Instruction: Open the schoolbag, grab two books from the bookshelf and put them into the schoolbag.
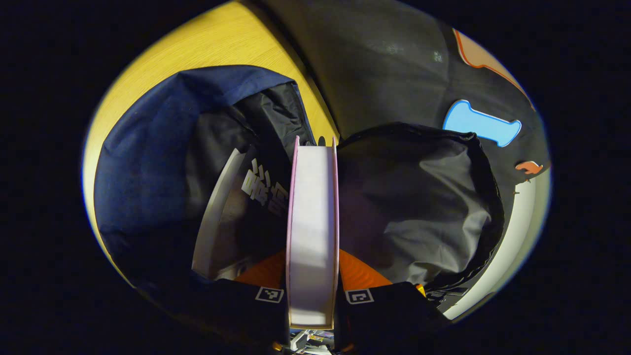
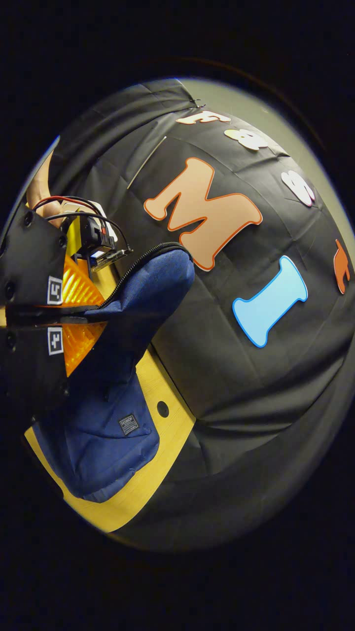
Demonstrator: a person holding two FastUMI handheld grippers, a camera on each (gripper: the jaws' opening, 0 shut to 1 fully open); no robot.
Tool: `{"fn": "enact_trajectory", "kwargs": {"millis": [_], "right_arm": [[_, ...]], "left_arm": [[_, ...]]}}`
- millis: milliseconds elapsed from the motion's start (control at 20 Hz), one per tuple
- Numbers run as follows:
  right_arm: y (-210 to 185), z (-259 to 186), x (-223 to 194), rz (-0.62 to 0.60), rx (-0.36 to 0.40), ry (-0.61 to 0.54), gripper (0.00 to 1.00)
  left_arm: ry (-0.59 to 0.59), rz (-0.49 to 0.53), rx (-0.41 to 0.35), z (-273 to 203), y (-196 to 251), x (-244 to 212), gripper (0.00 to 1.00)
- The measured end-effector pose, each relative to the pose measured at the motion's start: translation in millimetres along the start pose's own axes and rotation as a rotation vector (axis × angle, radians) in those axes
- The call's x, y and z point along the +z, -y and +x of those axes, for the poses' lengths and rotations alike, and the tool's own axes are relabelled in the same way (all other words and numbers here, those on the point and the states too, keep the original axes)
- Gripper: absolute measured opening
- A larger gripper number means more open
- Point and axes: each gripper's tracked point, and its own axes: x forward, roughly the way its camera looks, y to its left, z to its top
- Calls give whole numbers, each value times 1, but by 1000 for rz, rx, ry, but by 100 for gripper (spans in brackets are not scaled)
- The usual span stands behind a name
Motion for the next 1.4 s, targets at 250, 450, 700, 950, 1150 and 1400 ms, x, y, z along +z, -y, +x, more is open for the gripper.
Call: {"fn": "enact_trajectory", "kwargs": {"millis": [250, 450, 700, 950, 1150, 1400], "right_arm": [[2, 3, -3, -11, -6, -3, 3], [5, 3, -6, -18, -13, -7, 2], [10, 4, -11, -29, -24, -11, 3], [9, 2, -14, -37, -35, -9, 3], [8, 2, -15, -53, -44, -7, 3], [3, -2, -23, -111, -77, -7, 3]], "left_arm": [[51, 137, 110, -5, -8, 8, 46], [75, 355, 319, -28, -30, 20, 69], [166, 713, 495, -77, -25, 44, 69], [423, 1025, 622, -151, 18, 94, 77], [611, 1213, 723, -234, 55, 117, 90], [852, 1268, 747, -324, 94, 122, 100]]}}
